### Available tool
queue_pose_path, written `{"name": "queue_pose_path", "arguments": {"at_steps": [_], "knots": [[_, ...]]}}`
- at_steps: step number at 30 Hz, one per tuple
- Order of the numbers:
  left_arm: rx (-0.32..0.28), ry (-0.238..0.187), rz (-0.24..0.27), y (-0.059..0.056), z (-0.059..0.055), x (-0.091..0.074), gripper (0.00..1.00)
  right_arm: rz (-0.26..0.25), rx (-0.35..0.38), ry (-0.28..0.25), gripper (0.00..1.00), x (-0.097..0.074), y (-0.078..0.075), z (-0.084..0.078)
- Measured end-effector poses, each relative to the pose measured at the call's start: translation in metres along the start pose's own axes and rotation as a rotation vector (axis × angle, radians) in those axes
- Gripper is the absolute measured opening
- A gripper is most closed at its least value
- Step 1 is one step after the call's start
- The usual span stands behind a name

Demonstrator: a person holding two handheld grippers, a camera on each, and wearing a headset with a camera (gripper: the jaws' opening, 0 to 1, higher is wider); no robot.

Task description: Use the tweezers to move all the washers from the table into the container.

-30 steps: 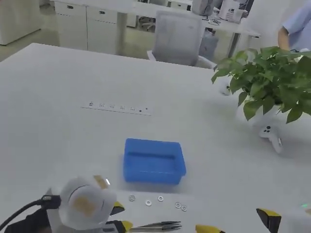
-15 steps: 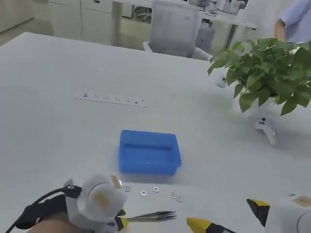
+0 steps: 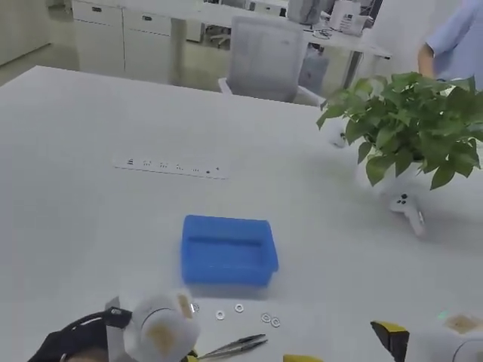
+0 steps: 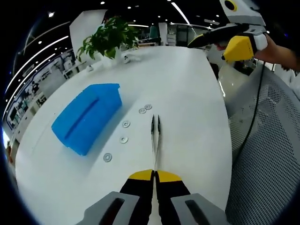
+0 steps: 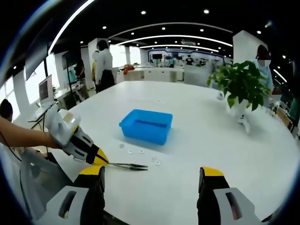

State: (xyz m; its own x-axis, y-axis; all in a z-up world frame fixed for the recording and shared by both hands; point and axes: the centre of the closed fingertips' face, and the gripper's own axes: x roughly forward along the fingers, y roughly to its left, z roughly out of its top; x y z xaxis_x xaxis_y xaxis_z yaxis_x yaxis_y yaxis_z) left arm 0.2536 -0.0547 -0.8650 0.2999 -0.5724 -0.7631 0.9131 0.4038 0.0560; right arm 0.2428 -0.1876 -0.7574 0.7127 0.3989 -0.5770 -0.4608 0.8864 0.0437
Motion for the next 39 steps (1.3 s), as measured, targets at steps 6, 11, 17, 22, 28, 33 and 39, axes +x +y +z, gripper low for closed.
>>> {"name": "queue_pose_path", "arguments": {"at_steps": [6, 11, 17, 22, 28, 33, 39], "knots": [[0.04, -0.04, 0.037, -0.001, 0.018, -0.026, 0.0, 0.077, -0.035, 0.026, 0.71, 0.007, 0.019, 0.001], [0.051, -0.084, 0.051, -0.004, 0.031, -0.046, 0.0, 0.195, -0.105, 0.088, 0.52, 0.013, 0.046, -0.005], [0.097, -0.143, 0.064, -0.011, 0.05, -0.067, 0.0, 0.291, -0.194, 0.122, 0.4, 0.023, 0.079, -0.011], [0.105, -0.155, 0.058, -0.017, 0.056, -0.072, 0.0, 0.349, -0.235, 0.147, 0.37, 0.034, 0.097, -0.018], [0.181, -0.145, 0.028, -0.03, 0.058, -0.078, 0.0, 0.426, -0.293, 0.165, 0.29, 0.043, 0.114, -0.017], [0.257, -0.133, -0.041, -0.047, 0.062, -0.087, 0.0, 0.47, -0.391, 0.18, 0.24, 0.05, 0.125, -0.021], [0.336, -0.101, -0.092, -0.062, 0.059, -0.093, 0.0, 0.544, -0.481, 0.205, 0.18, 0.048, 0.143, -0.031]]}}
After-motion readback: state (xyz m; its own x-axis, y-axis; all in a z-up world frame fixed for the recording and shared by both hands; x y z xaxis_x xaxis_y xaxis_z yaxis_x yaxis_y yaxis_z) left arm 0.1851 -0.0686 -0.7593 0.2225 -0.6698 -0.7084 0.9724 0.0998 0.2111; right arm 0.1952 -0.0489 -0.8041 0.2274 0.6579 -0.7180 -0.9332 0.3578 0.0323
